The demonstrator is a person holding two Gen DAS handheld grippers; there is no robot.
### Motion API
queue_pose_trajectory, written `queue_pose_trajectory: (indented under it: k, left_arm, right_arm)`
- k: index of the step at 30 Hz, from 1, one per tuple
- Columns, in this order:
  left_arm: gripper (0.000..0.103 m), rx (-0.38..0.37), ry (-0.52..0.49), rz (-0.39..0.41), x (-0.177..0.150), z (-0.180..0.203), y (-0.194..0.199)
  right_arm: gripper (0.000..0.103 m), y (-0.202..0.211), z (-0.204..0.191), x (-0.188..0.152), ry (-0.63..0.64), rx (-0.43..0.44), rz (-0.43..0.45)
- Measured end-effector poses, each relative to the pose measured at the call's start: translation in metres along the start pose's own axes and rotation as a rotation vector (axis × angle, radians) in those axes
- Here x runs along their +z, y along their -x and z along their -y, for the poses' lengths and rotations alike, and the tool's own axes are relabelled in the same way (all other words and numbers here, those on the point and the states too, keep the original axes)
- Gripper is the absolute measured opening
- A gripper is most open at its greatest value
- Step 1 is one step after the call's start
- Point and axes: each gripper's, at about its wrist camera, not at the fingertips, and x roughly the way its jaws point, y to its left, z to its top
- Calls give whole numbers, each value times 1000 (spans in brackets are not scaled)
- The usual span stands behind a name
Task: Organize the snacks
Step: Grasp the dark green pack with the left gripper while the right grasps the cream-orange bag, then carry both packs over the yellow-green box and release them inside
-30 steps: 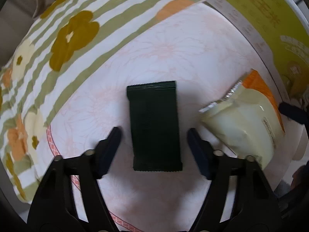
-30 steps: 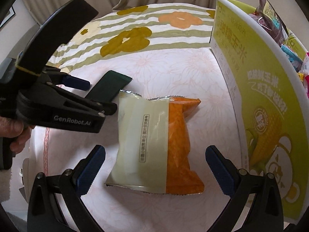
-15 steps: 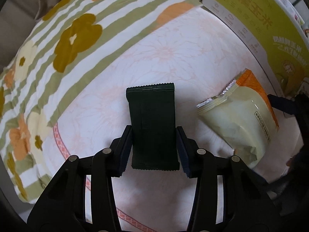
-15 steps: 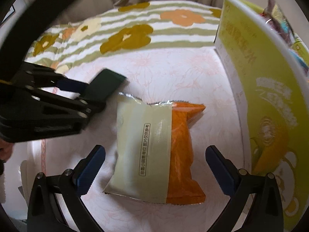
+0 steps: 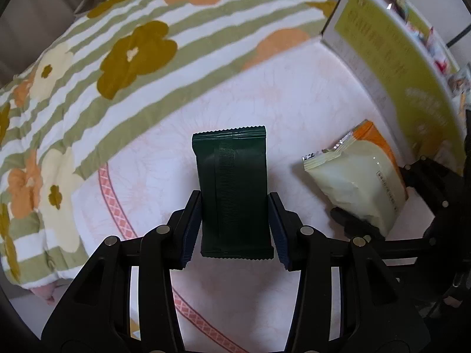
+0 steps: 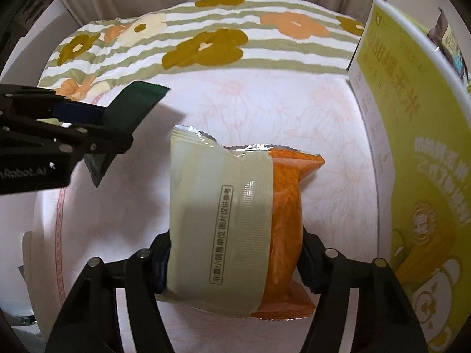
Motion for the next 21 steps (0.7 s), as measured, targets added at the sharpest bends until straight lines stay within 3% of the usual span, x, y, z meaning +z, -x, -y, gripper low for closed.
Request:
queue_pose_trajectory:
  k: [11, 15, 21]
  left_arm:
    - [40, -6, 16, 198, 31, 8, 93]
    - [40, -1, 13, 266, 51, 32, 125]
    - [41, 3, 36, 333, 79, 94, 146]
  right_arm:
    - [62, 104, 19, 33, -32, 61, 191]
    - [62, 140, 48, 38, -61, 112, 248]
    - [62, 184, 114, 38, -25, 105, 316]
